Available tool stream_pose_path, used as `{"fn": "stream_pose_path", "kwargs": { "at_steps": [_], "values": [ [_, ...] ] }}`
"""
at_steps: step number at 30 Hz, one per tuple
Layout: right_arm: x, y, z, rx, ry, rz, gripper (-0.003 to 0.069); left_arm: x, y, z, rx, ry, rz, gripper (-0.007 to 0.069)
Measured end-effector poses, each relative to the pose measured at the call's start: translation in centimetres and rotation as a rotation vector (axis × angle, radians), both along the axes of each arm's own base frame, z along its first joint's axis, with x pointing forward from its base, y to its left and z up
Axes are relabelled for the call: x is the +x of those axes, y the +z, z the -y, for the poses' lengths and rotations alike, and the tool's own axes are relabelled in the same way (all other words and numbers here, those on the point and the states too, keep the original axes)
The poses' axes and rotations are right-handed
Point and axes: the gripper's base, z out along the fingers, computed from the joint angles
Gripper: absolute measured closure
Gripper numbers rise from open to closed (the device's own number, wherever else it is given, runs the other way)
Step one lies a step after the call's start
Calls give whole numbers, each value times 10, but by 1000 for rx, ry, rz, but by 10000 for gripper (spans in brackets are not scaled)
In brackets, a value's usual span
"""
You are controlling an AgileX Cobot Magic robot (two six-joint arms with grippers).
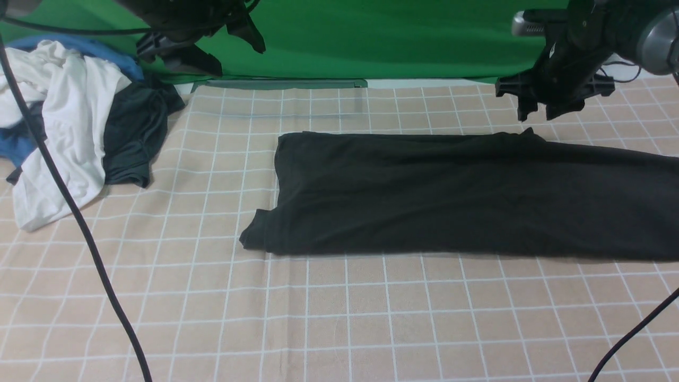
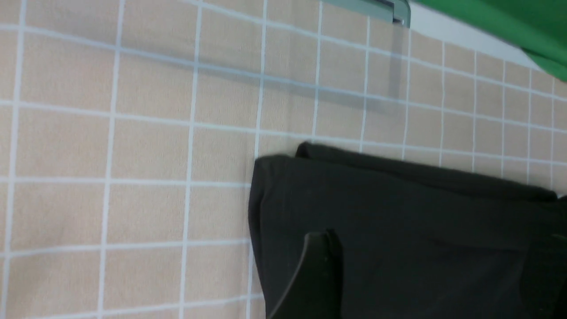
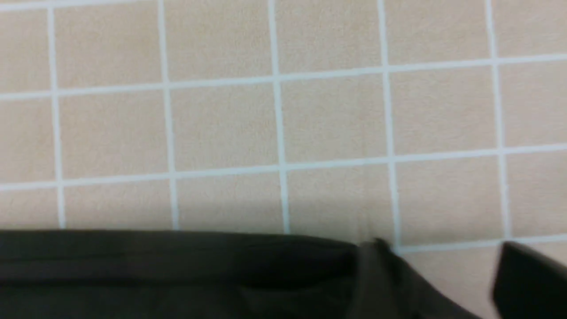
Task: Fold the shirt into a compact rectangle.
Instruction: 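Pull the folded dark garment lengthwise by its ends to straighten it flat on the table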
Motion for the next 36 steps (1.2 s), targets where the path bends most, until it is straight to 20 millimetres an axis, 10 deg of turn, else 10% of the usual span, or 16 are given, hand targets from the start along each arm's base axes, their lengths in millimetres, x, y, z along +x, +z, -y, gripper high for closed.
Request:
{"fn": "stream_pose_path", "kwargs": {
  "at_steps": [3, 9, 11, 16, 24, 31, 36],
  "values": [
    [-1, 19, 1, -39, 55, -26, 194, -3, -2, 0, 4, -18, -38, 111],
    [-9, 82, 21, -86, 130, 28, 587, -11, -12, 1, 14, -57, -134, 395],
    [-18, 107, 32, -87, 119, 74, 629, -13, -28, 2, 18, -62, -185, 538],
    [-52, 149, 50, -104, 108, 119, 634, -14, -79, 12, 15, -92, -336, 606],
    [-115, 128, 77, -92, 58, -69, 635, -19, -116, 49, 77, -148, -432, 407],
    [-114, 104, 94, -47, 31, -104, 636, -20, -119, 52, 115, -92, -461, 60],
    [-112, 103, 93, -28, 34, -93, 636, -19, -135, 62, 77, -100, -498, -29]
  ]
}}
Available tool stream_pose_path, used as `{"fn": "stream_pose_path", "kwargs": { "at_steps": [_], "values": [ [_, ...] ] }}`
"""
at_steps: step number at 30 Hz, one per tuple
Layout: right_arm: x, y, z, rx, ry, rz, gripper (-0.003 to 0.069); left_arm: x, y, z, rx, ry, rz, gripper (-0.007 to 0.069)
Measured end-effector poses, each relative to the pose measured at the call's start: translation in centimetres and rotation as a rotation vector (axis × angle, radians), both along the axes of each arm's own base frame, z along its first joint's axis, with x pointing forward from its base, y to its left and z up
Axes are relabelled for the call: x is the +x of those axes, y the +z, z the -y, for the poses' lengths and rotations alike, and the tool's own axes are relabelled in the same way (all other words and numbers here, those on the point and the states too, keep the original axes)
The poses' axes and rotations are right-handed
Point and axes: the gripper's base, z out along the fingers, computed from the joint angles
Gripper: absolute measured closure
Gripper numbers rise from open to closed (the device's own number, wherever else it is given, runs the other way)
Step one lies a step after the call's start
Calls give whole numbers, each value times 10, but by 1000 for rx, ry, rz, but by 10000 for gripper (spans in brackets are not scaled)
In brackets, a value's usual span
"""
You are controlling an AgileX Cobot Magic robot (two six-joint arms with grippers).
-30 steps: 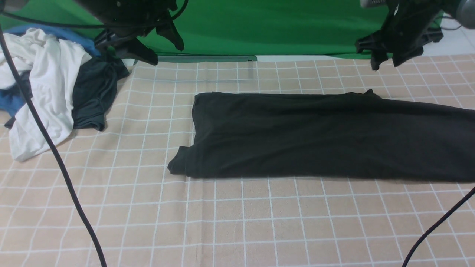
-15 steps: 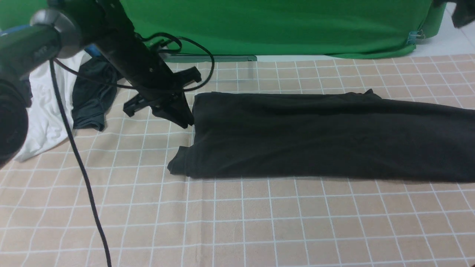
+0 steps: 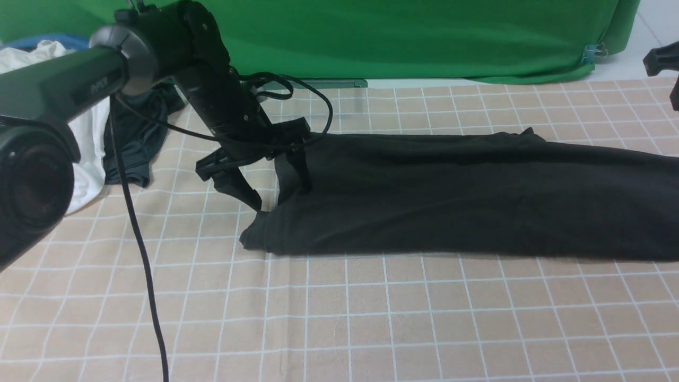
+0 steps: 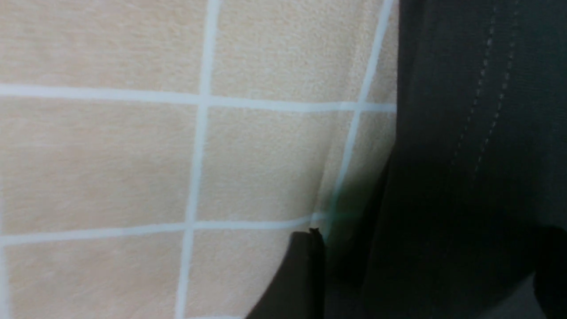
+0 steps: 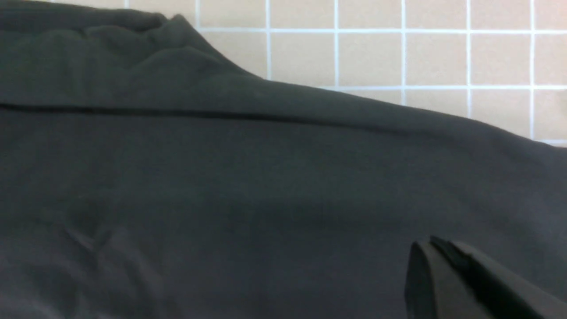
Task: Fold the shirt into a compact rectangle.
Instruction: 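Pull the folded dark garment lengthwise by its ends to straighten it flat on the table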
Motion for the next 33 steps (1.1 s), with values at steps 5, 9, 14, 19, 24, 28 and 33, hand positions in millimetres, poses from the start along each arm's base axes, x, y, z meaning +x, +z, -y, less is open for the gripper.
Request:
{"fn": "stream_pose_path", "kwargs": {
  "at_steps": [5, 9, 14, 19, 24, 28, 33],
  "values": [
    [0, 0, -1, 8, 6, 1, 636, 0, -9, 13, -81, -5, -24, -20],
    [0, 0, -2, 20, 6, 2, 636, 0, -9, 19, -87, -28, -4, 29],
    [0, 0, -2, 27, 6, -5, 636, -2, -13, 25, -26, -75, 17, 204],
    [-4, -2, 3, 23, 14, -47, 636, -4, -19, 28, 4, -102, -2, 473],
    [-18, 7, 42, 19, -77, -39, 636, -4, -14, 23, 12, -103, 4, 593],
    [-41, 0, 72, 45, -176, -70, 636, -2, 4, 9, 33, -91, 44, 595],
    [-63, -46, 92, 95, -254, -194, 534, 0, 20, -8, 30, -74, 83, 606]
  ]
}}
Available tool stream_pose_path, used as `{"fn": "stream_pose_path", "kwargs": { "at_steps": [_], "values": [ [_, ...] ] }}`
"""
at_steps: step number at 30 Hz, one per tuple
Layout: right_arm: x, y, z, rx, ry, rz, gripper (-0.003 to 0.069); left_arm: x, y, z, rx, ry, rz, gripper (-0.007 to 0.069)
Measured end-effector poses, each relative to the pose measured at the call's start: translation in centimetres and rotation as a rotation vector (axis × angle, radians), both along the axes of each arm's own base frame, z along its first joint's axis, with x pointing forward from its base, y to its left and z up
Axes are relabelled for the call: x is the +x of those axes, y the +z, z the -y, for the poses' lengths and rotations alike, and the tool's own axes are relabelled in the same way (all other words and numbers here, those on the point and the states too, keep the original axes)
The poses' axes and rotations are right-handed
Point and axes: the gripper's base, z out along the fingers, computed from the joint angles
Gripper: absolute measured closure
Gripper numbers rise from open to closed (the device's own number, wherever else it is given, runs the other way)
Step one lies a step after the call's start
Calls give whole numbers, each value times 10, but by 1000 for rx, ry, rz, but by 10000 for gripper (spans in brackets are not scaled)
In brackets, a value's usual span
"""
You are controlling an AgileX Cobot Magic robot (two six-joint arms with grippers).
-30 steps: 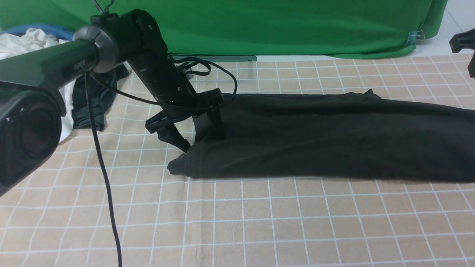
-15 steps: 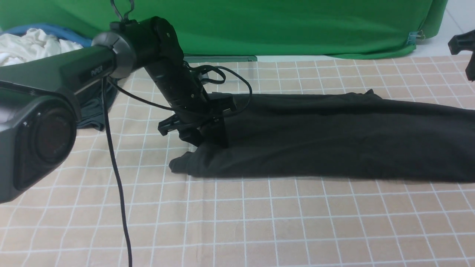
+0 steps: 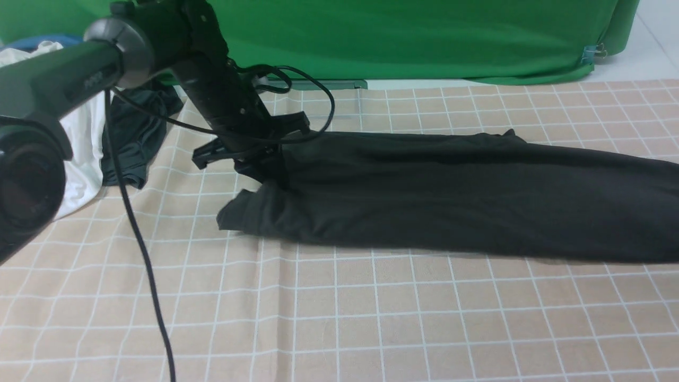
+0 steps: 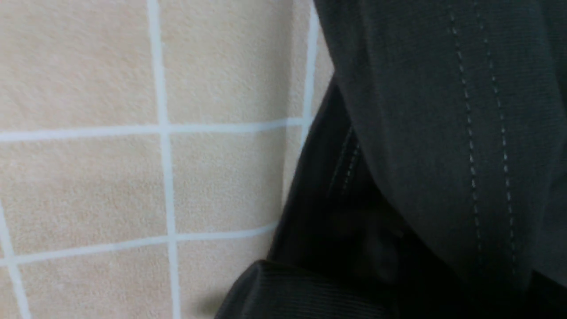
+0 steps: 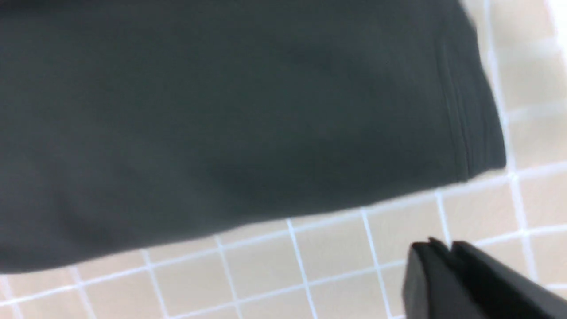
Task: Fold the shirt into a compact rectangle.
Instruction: 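Pull the folded dark garment lengthwise by its ends to straighten it flat on the table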
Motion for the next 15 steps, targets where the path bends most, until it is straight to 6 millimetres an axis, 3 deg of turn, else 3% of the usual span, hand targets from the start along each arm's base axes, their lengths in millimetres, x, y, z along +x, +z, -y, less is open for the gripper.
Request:
{"fn": "stream_pose_path", "kwargs": {
  "at_steps": [5, 7, 9, 15],
  "values": [
    [9, -41, 10, -4, -14, 5, 157, 1, -5, -1, 1, -1, -9, 606],
    [16, -51, 13, -17, -4, 29, 62, 1, -5, 0, -2, -1, -9, 606],
    [22, -60, 16, -29, 24, 46, 17, 1, -5, 0, -3, -2, -9, 606],
    [32, -87, 24, -72, 76, 31, 9, 1, -4, 0, -5, -8, -8, 606]
  ]
}}
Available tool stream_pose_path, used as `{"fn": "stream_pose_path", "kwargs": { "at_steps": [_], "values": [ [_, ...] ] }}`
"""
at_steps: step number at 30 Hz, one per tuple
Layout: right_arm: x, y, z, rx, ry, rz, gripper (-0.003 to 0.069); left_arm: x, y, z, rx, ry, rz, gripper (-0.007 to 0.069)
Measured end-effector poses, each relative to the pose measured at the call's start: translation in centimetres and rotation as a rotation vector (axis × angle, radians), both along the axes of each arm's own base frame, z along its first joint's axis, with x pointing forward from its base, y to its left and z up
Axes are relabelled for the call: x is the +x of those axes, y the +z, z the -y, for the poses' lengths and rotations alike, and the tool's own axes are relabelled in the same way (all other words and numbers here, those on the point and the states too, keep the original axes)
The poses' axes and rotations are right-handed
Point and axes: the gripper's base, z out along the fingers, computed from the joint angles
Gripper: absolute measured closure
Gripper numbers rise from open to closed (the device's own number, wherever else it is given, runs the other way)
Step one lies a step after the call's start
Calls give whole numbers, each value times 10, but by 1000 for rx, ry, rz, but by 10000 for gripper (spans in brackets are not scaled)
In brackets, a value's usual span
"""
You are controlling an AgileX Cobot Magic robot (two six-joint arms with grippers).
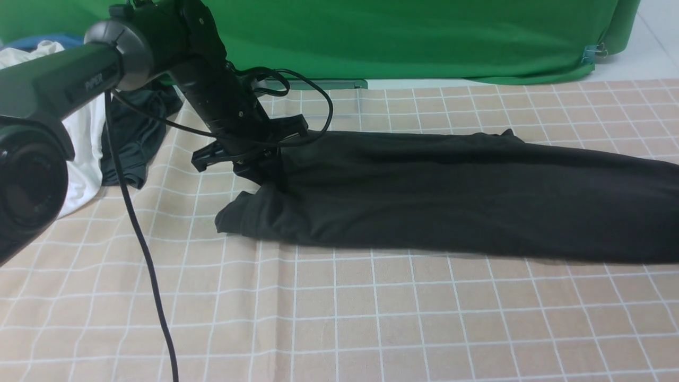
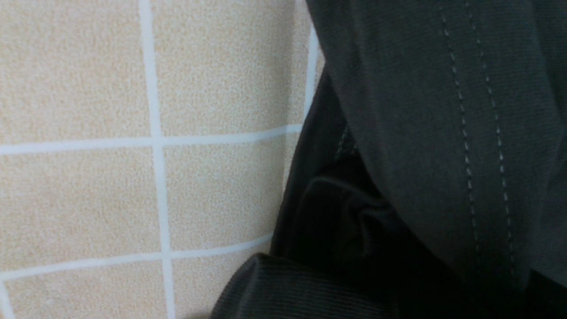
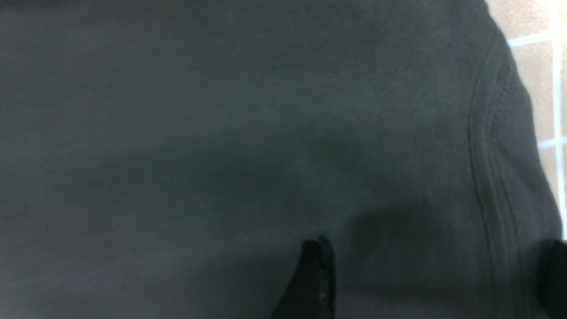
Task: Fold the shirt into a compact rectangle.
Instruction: 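Pull the folded dark garment lengthwise by its ends to straighten it flat on the table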
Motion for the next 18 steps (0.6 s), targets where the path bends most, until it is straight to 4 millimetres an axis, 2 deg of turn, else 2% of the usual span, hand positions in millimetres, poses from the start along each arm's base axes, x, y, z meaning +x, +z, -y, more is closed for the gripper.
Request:
{"fn": "stream_pose_path", "kwargs": {
  "at_steps": [4, 14, 18],
  "values": [
    [2, -10, 4, -30, 16, -19, 9, 0, 0, 0, 0, -1, 0, 606],
    [3, -15, 5, -32, -1, -24, 5, 0, 0, 0, -2, 0, 1, 606],
    [4, -24, 5, -16, -6, -46, 46, 0, 0, 1, -8, 1, 0, 606]
  ]
}}
